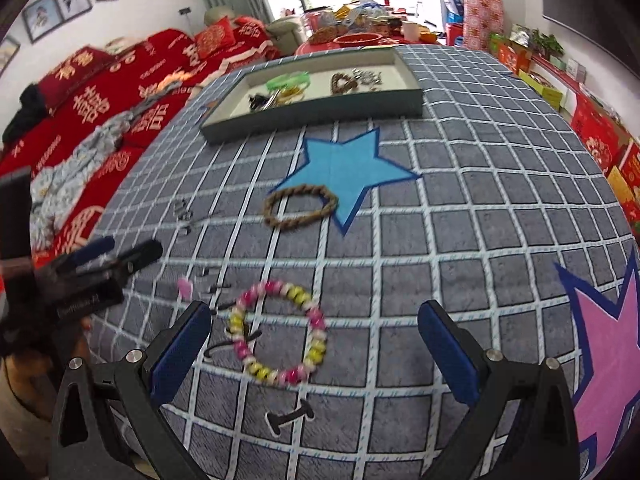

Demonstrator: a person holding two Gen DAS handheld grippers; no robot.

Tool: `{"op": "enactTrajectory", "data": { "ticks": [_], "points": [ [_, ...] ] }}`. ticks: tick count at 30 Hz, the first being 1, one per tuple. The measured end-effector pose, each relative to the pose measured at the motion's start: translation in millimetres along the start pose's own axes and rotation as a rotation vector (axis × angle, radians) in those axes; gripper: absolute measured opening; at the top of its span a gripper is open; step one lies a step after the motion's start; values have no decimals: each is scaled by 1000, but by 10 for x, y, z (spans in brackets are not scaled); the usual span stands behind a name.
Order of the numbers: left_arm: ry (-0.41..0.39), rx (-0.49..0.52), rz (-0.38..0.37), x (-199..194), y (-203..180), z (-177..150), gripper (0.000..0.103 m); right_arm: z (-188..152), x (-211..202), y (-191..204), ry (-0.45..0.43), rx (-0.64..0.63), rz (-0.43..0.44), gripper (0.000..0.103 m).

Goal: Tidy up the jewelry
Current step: 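Lift both tools from the tray back toward the remaining bracelets, then grasp the braided brown bracelet with the left tool while the right tool grasps the beaded bracelet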

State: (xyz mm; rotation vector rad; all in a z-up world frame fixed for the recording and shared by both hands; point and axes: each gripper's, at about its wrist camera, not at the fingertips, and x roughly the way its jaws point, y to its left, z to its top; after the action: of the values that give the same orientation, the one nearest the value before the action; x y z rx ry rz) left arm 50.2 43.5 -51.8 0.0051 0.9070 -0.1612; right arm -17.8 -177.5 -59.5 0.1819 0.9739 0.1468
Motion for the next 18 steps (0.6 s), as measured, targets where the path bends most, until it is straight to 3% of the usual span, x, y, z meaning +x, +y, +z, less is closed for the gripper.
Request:
{"op": "enactTrajectory", "data": {
  "ticks": [5, 12, 18],
  "points": [
    [23, -24, 15, 66, 64, -5, 103, -95, 148, 197, 32, -83, -21, 103],
    [16, 13, -29, 54, 0, 128, 103, -112, 303, 273, 49, -133, -92, 102],
    [15, 72, -73, 109, -192, 296, 103, -188, 248, 255, 24, -174, -146, 91]
  ]
}}
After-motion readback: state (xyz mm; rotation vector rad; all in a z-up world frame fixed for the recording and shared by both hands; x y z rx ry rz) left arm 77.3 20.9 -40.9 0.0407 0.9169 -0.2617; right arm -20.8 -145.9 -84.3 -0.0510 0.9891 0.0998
